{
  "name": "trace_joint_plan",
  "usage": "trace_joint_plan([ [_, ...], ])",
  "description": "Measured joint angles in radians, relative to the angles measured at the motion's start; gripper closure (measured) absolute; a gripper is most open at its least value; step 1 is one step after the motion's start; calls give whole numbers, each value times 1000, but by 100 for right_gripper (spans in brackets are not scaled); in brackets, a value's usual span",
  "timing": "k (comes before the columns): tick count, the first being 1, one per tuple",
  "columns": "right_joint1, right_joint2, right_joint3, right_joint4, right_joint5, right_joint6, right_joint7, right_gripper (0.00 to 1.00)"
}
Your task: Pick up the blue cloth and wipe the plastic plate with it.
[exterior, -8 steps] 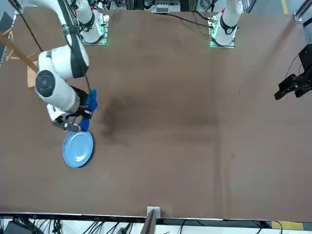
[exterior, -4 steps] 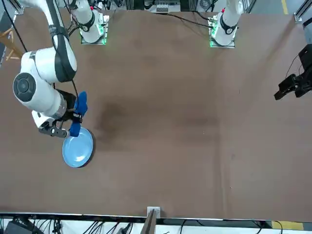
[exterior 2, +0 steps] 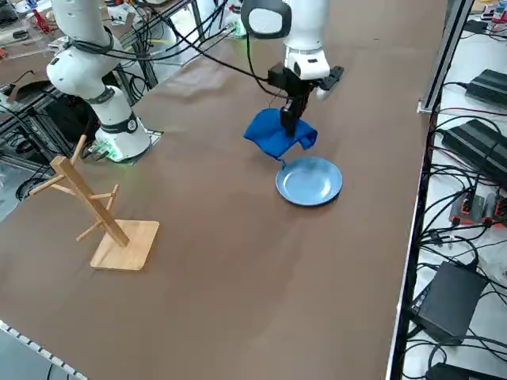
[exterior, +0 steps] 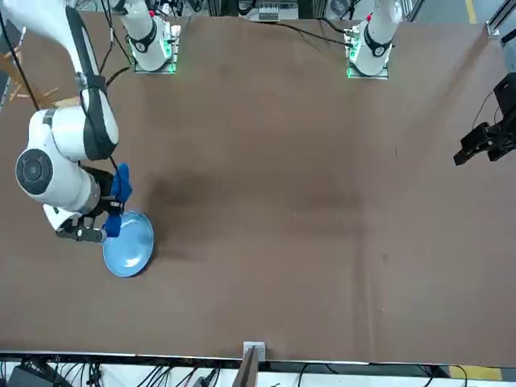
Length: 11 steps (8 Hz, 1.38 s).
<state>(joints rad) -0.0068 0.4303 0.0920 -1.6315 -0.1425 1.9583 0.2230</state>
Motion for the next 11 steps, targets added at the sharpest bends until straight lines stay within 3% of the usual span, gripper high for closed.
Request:
trace_joint_plan([
  [4, -35, 14, -1, 1, -16, 38, -15, 84],
  [9, -42, 114, 0, -3, -19, 213, -30, 84],
  [11, -43, 135, 0, -2, -41, 234, -32, 84],
])
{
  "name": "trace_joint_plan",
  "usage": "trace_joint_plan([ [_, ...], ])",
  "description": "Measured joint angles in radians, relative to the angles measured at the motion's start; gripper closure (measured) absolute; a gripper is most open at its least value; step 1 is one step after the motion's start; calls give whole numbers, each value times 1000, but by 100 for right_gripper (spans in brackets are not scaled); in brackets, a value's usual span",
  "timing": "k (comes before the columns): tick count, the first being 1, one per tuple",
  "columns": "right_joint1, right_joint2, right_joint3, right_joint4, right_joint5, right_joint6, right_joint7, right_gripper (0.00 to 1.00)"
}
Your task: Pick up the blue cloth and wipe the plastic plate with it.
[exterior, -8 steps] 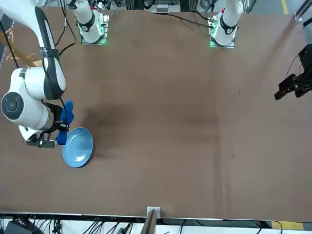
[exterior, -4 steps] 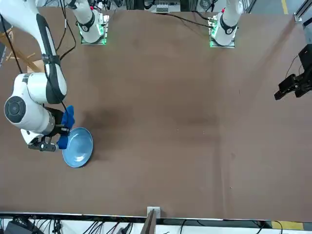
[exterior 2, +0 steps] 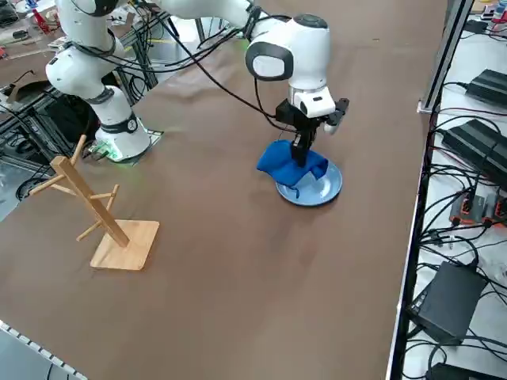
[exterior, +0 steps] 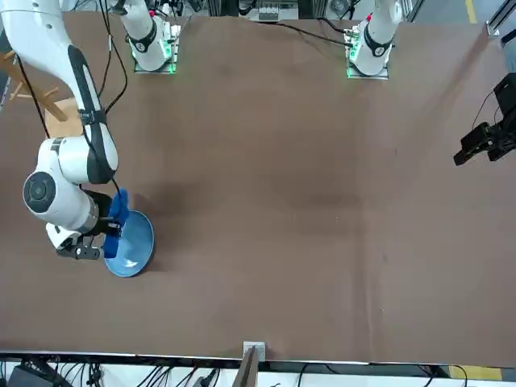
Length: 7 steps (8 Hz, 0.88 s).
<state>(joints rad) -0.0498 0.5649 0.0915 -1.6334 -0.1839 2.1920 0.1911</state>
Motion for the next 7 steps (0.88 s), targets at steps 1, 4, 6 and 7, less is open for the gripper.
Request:
trace_joint_plan([
  [1, -1, 10, 0, 0, -18, 29, 0, 84],
  [4, -20, 71, 0, -4, -46, 179, -2, 84],
  [6, -24, 103, 0, -16, -47, 241, -1, 84],
  [7, -25, 111, 0, -41, -47, 287, 0, 84],
])
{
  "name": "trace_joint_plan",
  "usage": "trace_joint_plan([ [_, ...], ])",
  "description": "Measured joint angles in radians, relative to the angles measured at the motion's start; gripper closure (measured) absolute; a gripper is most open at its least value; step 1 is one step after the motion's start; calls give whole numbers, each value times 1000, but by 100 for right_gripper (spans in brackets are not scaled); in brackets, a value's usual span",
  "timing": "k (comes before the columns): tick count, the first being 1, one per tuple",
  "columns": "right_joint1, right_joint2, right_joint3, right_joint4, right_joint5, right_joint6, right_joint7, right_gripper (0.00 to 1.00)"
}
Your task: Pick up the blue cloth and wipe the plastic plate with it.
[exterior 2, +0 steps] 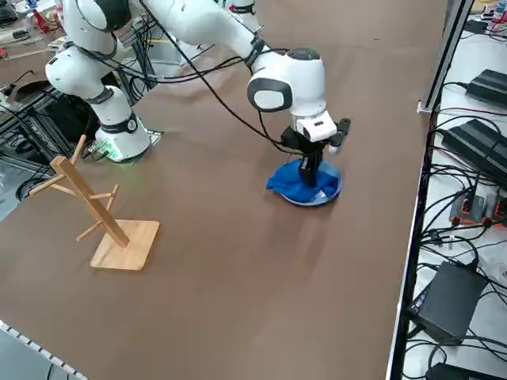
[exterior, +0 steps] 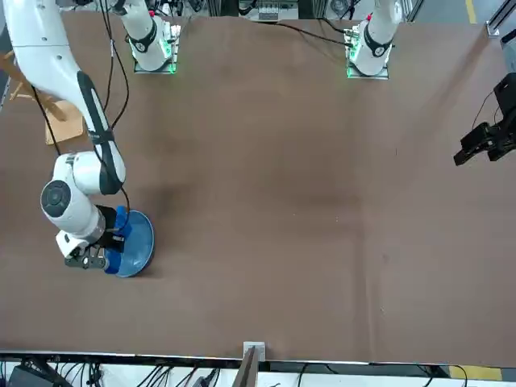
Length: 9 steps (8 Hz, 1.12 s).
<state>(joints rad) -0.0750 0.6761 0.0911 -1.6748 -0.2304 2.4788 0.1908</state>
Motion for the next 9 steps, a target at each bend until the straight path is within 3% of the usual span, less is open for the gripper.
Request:
trace_joint_plan([
  [3, -10, 10, -1, -61, 0, 93, 0, 84],
  [9, -5, 7, -6, -68, 1, 97, 57, 85],
])
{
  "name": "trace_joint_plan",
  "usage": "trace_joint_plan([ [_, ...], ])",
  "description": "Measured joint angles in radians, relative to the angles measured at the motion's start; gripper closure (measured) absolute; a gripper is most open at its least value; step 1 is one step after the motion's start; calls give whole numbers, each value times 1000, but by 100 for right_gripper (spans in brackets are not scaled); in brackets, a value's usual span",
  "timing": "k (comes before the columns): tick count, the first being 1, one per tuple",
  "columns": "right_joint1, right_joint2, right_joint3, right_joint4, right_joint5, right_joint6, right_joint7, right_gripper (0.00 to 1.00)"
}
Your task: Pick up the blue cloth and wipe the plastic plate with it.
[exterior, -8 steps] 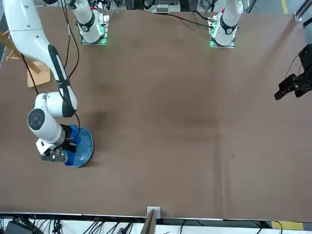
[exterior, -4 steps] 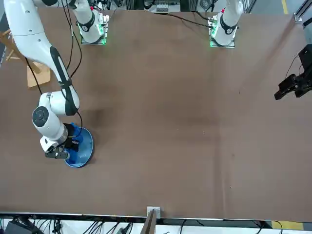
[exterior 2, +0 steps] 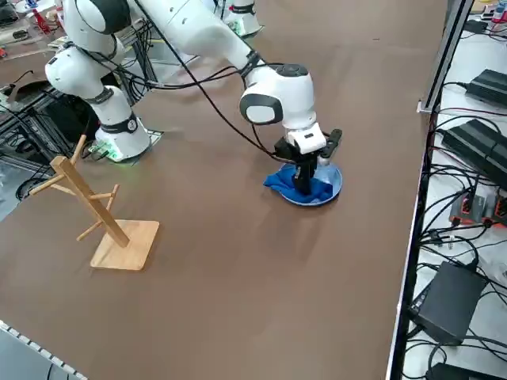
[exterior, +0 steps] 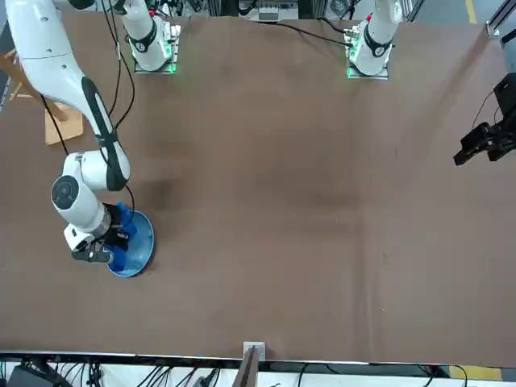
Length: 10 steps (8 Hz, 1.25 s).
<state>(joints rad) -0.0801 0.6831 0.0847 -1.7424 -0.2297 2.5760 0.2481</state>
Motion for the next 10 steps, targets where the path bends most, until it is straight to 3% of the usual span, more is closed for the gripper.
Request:
trace_joint_plan([
  [6, 60, 2, 16, 14, 29, 18, 96, 85],
  [10, 45, 8, 6, 75, 29, 20, -15, 85],
])
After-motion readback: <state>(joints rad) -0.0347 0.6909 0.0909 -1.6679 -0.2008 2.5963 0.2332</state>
